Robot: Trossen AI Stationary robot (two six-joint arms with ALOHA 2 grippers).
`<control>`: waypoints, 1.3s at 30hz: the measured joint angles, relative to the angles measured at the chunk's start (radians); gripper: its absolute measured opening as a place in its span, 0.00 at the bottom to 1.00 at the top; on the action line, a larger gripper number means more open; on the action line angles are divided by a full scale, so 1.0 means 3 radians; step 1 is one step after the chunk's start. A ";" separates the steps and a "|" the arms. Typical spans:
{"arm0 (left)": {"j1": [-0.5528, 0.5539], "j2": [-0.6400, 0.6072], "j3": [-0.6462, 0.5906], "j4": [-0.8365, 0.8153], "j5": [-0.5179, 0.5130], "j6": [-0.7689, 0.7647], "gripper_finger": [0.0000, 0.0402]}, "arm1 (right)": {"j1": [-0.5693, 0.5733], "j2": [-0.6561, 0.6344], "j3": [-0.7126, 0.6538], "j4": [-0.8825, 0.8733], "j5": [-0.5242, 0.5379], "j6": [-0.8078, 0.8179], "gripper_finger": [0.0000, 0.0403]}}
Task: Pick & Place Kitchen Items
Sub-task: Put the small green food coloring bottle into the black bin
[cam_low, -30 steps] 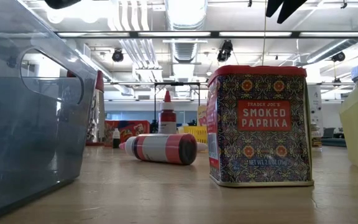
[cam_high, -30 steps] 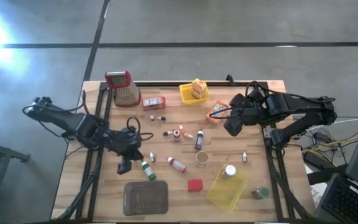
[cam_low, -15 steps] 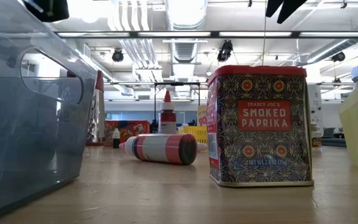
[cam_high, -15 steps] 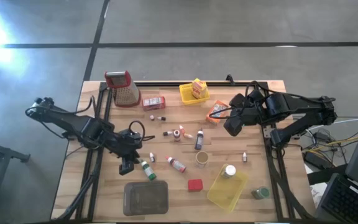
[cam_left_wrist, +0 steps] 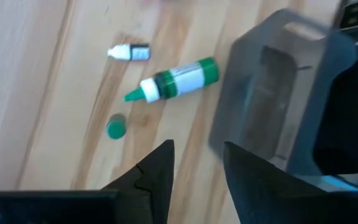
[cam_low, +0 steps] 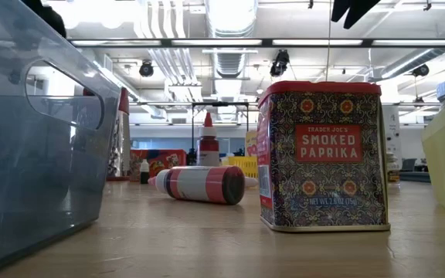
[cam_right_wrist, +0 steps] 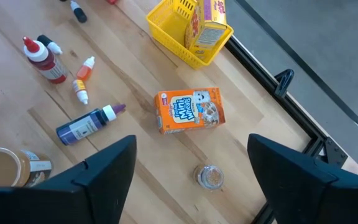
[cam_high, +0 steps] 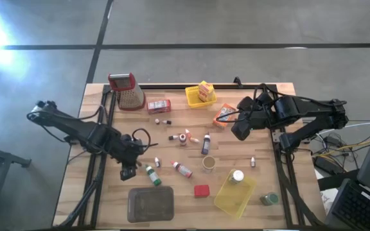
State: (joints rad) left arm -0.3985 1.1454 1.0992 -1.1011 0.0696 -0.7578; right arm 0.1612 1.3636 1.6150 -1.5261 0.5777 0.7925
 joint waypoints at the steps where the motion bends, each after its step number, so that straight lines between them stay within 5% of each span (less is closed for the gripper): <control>1: 0.0000 0.0000 -0.0040 0.0003 -0.0001 0.0001 0.35 | -0.0001 0.0000 0.0000 0.0000 0.0000 0.0001 0.73; 25: 0.0023 -0.0002 -0.0944 0.0107 -0.0083 -0.0411 0.35 | 0.0000 0.0000 0.0000 0.0051 0.0000 0.0001 0.58; 32: 0.0058 -0.0002 -0.1024 0.0123 -0.0199 -0.0504 0.49 | 0.0000 0.0000 0.0000 0.0061 0.0000 0.0001 0.55; 39: 0.0058 -0.0002 -0.1064 0.0276 -0.0324 0.0079 0.58 | -0.0001 0.0000 0.0000 0.0072 0.0000 0.0000 0.56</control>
State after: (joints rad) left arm -0.3809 1.1446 0.7799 -1.0184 -0.0275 -0.7342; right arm 0.1609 1.3636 1.6150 -1.5043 0.5777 0.7925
